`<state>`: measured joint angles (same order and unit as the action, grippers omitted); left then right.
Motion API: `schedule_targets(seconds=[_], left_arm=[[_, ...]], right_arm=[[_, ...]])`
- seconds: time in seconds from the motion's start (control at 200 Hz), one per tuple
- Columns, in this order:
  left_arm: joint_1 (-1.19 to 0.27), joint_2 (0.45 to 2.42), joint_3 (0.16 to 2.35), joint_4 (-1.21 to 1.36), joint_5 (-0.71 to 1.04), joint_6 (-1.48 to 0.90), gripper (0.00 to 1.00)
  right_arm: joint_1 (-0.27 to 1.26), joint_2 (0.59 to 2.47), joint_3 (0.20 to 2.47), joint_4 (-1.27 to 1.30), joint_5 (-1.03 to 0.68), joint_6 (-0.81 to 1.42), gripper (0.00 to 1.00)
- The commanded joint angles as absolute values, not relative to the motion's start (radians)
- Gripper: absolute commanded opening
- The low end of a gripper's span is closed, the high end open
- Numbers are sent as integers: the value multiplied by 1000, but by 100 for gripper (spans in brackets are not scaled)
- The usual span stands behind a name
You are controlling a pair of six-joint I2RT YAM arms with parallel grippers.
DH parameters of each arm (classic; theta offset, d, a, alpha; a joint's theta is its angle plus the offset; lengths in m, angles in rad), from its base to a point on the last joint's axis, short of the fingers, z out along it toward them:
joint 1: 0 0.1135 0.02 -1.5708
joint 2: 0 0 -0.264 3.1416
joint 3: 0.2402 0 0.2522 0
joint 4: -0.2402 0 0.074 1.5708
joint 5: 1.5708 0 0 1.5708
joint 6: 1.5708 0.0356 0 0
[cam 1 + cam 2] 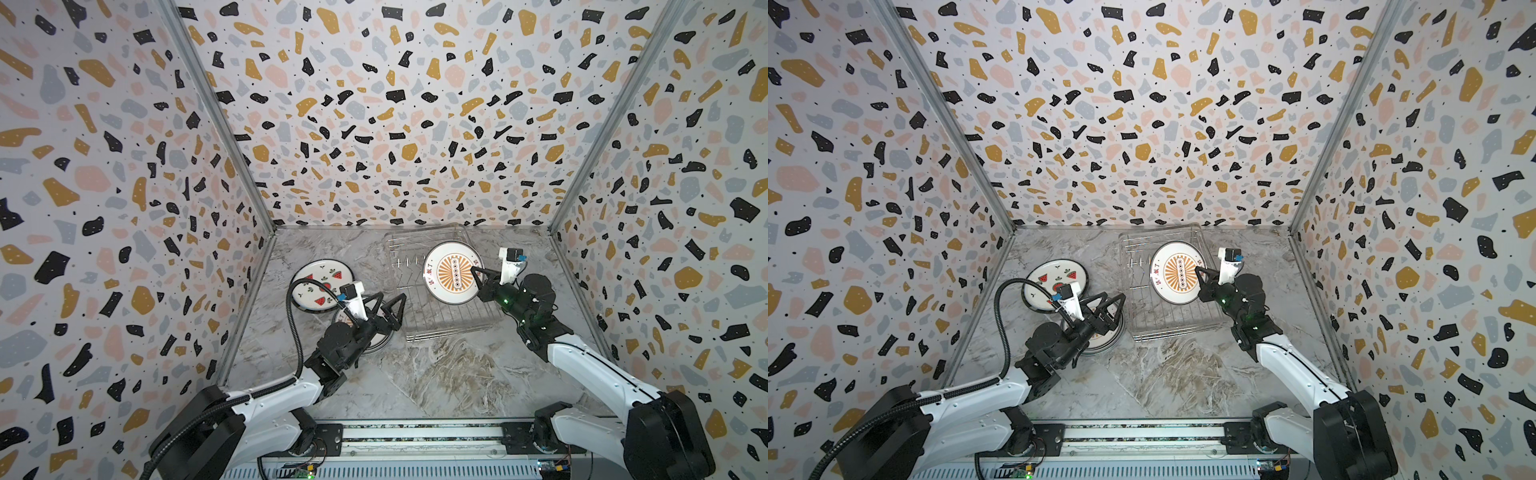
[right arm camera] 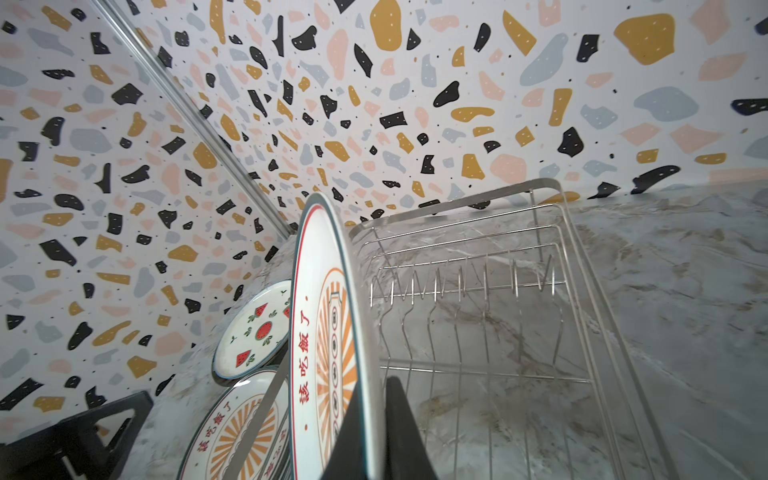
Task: Unload the plates from the dish rack
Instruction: 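Lift the sunburst plate up out of the rack with the right gripper, then carry the sunburst plate toward the left gripper and grip its rim with left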
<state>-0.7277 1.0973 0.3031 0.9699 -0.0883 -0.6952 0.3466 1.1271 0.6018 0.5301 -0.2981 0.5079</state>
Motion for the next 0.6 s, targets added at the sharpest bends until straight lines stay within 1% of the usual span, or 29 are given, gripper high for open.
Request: schedule_targets(seconds=[0.0, 0.2, 0.305, 0.426, 0.596], left_arm=[[-732, 1096, 295, 1014, -46, -687, 100], [-732, 1092, 274, 1051, -25, -697, 100], [-732, 1101, 251, 1125, 27, -695, 100], [-732, 1109, 242, 1171, 76, -700, 95], [-732, 1119, 248, 1181, 89, -705, 92]], right_arm=[[344, 1076, 604, 637, -404, 552, 0], [343, 1062, 564, 683, -444, 577, 0], [342, 1069, 538, 737, -491, 606, 0], [344, 1081, 502, 833, -561, 650, 0], [351, 1111, 468, 944, -636, 706, 0]])
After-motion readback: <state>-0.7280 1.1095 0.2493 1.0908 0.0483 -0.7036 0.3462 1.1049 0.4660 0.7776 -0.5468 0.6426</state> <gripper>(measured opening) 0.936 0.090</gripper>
